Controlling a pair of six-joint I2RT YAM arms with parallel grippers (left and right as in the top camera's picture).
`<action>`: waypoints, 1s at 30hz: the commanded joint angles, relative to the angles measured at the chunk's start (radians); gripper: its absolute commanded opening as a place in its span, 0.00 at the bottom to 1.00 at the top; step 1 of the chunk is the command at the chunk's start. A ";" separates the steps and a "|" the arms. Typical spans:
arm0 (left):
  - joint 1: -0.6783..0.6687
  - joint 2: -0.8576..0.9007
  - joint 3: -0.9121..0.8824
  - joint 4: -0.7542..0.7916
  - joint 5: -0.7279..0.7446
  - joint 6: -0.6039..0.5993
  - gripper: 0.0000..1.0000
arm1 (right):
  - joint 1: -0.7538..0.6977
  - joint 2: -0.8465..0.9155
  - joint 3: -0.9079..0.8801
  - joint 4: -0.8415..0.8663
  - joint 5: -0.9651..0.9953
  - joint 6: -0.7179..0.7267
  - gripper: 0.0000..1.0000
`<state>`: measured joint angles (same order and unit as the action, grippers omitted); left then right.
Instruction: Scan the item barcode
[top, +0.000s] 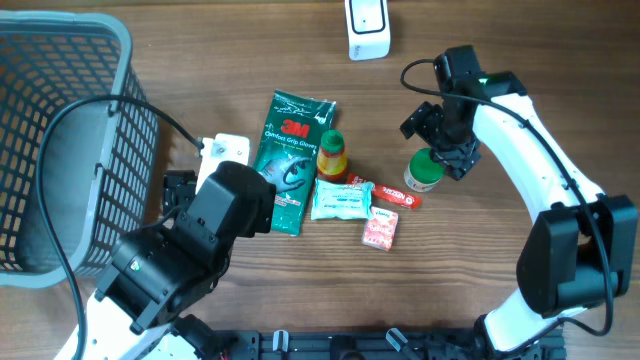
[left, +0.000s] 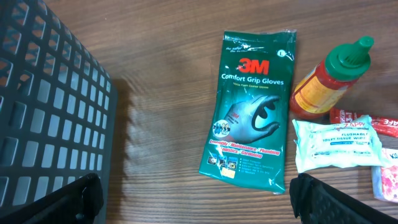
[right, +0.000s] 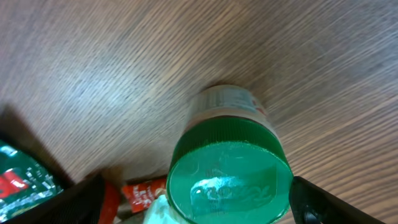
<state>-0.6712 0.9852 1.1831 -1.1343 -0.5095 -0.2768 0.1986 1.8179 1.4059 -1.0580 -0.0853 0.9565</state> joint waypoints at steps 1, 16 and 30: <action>0.002 0.000 0.003 0.000 0.004 -0.020 1.00 | 0.005 0.102 -0.026 -0.002 0.006 -0.007 0.95; 0.002 0.000 0.003 0.000 0.004 -0.020 1.00 | -0.003 0.021 0.172 -0.118 0.010 -0.067 1.00; 0.002 0.000 0.003 0.000 0.004 -0.019 1.00 | 0.024 0.024 0.058 -0.107 0.003 0.121 1.00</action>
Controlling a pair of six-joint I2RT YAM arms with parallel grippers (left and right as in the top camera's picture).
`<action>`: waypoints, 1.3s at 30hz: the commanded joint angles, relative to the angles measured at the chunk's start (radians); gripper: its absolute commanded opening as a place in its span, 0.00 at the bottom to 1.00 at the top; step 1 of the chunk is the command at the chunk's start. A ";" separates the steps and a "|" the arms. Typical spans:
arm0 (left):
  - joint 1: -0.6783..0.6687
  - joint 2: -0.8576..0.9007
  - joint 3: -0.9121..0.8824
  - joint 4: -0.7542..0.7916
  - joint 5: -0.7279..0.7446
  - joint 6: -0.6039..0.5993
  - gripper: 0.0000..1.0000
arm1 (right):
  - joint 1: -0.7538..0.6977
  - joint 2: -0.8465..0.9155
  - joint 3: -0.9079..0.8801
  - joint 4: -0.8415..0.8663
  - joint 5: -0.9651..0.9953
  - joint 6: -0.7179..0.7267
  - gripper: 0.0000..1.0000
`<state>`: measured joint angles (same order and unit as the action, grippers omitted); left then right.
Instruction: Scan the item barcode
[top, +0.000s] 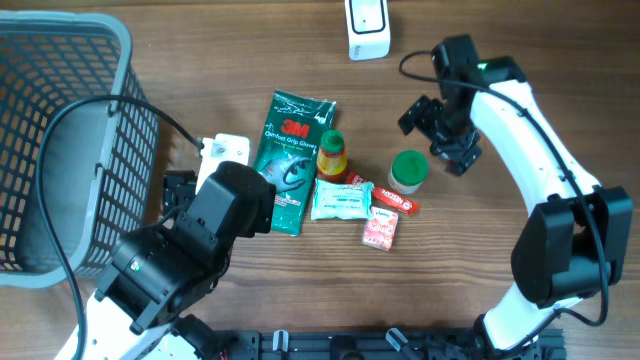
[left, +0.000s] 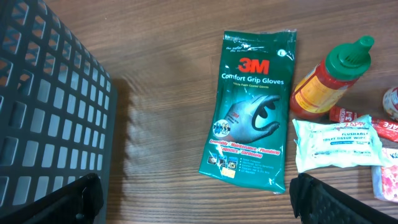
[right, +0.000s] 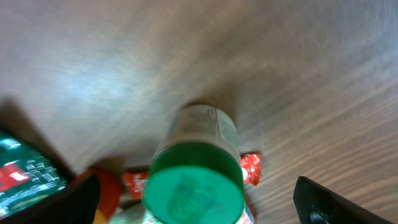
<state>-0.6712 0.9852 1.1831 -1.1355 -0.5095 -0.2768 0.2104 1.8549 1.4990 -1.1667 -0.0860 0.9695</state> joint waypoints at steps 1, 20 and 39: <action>0.002 0.000 0.003 0.001 0.004 -0.019 1.00 | 0.012 -0.013 -0.035 0.002 0.006 0.111 1.00; 0.002 0.000 0.003 0.001 0.004 -0.020 1.00 | 0.016 -0.013 -0.035 -0.014 -0.130 0.091 1.00; 0.002 0.000 0.003 0.001 0.004 -0.019 1.00 | 0.101 -0.013 -0.083 0.031 0.096 0.368 0.96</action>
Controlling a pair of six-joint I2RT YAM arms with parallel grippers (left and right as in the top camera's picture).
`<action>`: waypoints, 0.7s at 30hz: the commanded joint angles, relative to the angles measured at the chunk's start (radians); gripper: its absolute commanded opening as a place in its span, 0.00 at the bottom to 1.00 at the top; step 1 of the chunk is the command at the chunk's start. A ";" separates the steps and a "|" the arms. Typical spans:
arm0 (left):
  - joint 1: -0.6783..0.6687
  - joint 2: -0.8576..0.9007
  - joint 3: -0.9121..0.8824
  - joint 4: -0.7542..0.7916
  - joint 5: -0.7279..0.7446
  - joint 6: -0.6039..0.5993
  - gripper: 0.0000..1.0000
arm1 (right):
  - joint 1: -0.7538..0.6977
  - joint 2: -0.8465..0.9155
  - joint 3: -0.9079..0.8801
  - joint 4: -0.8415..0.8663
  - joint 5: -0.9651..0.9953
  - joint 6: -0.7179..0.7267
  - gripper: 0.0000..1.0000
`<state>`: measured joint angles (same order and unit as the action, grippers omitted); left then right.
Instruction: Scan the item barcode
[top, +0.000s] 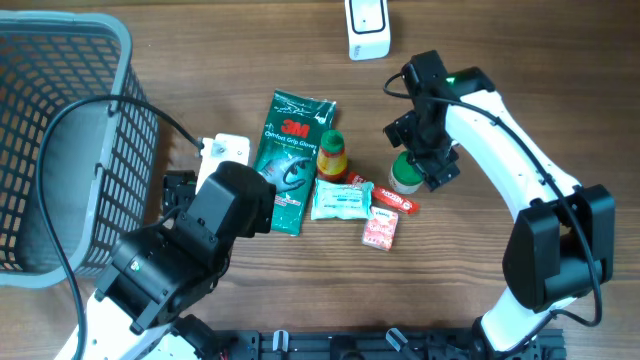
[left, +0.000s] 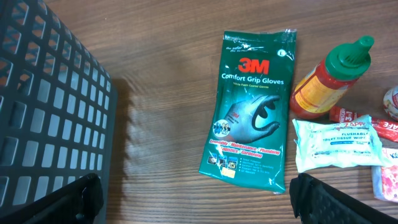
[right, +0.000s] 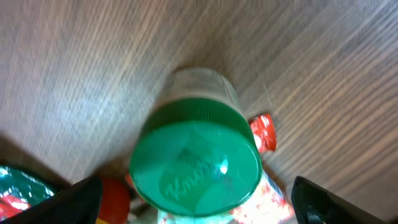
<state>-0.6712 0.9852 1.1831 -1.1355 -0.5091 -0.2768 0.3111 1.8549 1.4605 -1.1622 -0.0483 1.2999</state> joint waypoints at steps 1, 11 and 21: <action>0.002 0.000 0.003 0.001 0.004 -0.020 1.00 | 0.000 -0.013 -0.064 0.047 0.058 0.037 0.95; 0.002 0.000 0.003 0.001 0.004 -0.020 1.00 | 0.000 -0.013 -0.135 0.162 0.021 0.026 0.72; 0.002 0.000 0.003 0.001 0.004 -0.020 1.00 | -0.036 -0.013 -0.111 0.164 -0.028 -0.670 0.58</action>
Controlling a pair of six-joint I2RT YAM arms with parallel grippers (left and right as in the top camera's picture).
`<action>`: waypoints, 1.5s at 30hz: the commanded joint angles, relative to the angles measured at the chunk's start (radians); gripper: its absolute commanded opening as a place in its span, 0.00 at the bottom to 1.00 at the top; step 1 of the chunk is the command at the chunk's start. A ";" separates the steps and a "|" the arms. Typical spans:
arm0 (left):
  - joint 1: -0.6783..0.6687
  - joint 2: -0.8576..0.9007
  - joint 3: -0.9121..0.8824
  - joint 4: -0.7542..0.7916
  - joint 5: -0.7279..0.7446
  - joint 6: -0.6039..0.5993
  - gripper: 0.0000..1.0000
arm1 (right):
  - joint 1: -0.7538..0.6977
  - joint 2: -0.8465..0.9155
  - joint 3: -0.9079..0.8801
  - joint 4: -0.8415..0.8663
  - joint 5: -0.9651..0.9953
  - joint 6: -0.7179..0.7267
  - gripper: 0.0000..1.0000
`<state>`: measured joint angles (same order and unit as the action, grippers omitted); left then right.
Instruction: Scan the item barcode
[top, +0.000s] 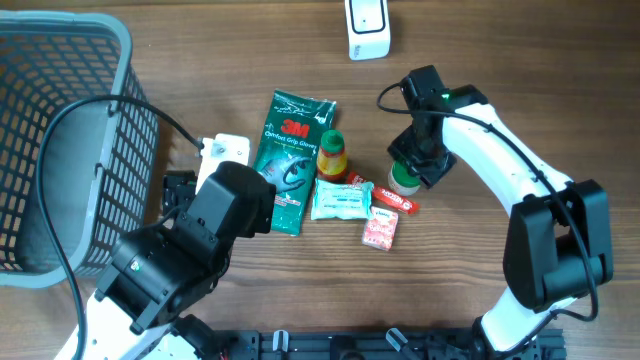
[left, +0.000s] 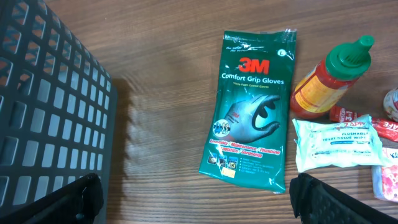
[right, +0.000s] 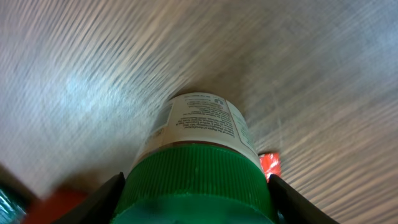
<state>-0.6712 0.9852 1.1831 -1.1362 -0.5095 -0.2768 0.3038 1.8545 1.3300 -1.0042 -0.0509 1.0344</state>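
Note:
A white jar with a green screw cap (top: 403, 180) stands upright on the wooden table, right of the other items. My right gripper (top: 417, 158) is down over it. In the right wrist view the cap (right: 198, 180) fills the bottom, with both fingers (right: 104, 200) pressed against its sides, so my right gripper (right: 196, 202) is shut on the jar. The white scanner (top: 367, 28) stands at the table's far edge. Near the basket my left gripper (left: 196, 199) stays open, with nothing between its fingers.
A grey mesh basket (top: 60, 60) fills the left side. Beside the jar lie a green 3M gloves pack (top: 290, 160), a red sauce bottle (top: 332, 155), a white wipes packet (top: 340, 200), a red sachet (top: 400, 201) and a small pink pack (top: 380, 228).
My right gripper has come down over the jar, and its fingers, wide apart before, now press on the green cap. The left arm and the other items have not moved.
My right gripper was first open just above the jar. A second later it stood further off, and the jar was slightly more to the left. Then it was open over the cap again, and now it is shut on the cap. The left arm stayed still throughout.

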 joint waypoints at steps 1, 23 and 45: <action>0.002 0.000 0.003 0.002 0.004 -0.020 1.00 | -0.034 -0.013 0.026 0.006 -0.026 -0.484 0.60; 0.002 0.000 0.003 0.002 0.004 -0.019 1.00 | -0.078 -0.023 0.351 -0.307 -0.105 0.130 1.00; 0.002 0.000 0.003 0.002 0.004 -0.020 1.00 | -0.071 -0.007 -0.045 0.081 -0.017 0.774 0.86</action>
<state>-0.6712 0.9852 1.1831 -1.1366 -0.5095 -0.2764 0.2321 1.8442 1.3052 -0.9257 -0.1009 1.8050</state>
